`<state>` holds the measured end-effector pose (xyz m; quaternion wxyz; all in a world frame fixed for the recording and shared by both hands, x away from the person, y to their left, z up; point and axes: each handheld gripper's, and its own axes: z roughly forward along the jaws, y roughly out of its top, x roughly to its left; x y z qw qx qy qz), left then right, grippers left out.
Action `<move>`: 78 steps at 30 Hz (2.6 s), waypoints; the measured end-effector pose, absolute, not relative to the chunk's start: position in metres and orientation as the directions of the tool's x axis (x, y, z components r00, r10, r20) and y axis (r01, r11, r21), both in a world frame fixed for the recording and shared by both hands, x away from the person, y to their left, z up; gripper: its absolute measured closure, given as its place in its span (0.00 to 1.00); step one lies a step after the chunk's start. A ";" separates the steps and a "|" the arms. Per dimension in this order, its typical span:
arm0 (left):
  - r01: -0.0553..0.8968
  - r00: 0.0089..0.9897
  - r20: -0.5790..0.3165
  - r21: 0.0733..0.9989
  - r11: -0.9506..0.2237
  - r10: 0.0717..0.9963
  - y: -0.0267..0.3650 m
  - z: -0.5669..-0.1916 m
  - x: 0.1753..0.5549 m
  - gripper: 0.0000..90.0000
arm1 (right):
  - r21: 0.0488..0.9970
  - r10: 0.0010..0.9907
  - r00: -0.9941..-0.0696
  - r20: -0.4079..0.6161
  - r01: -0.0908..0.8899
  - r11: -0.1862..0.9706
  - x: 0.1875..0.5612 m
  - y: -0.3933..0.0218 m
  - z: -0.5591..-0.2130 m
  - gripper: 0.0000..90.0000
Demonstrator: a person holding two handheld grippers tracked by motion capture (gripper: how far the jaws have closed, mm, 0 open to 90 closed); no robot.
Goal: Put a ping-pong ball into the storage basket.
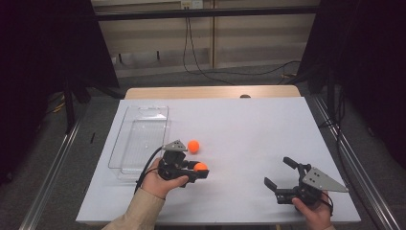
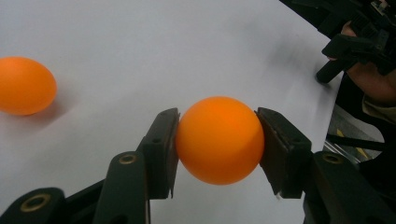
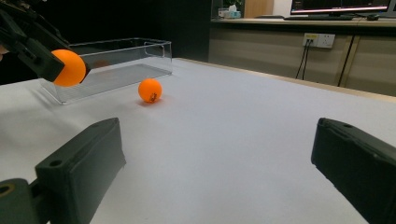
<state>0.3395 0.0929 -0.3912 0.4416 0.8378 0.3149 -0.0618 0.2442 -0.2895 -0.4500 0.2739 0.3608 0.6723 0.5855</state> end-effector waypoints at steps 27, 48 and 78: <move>0.618 0.758 -0.381 0.680 -0.394 0.530 0.107 -0.384 0.349 0.56 | 0.985 0.806 -0.590 0.053 0.163 0.055 0.244 -0.290 -0.450 0.02; 0.632 0.735 -0.371 0.679 -0.375 0.567 0.118 -0.377 0.354 0.56 | 0.985 0.804 -0.591 0.055 0.163 0.052 0.244 -0.290 -0.450 0.02; 0.649 0.702 -0.368 0.683 -0.335 0.609 0.136 -0.366 0.360 0.56 | 0.985 0.804 -0.592 0.055 0.162 0.052 0.244 -0.290 -0.450 0.02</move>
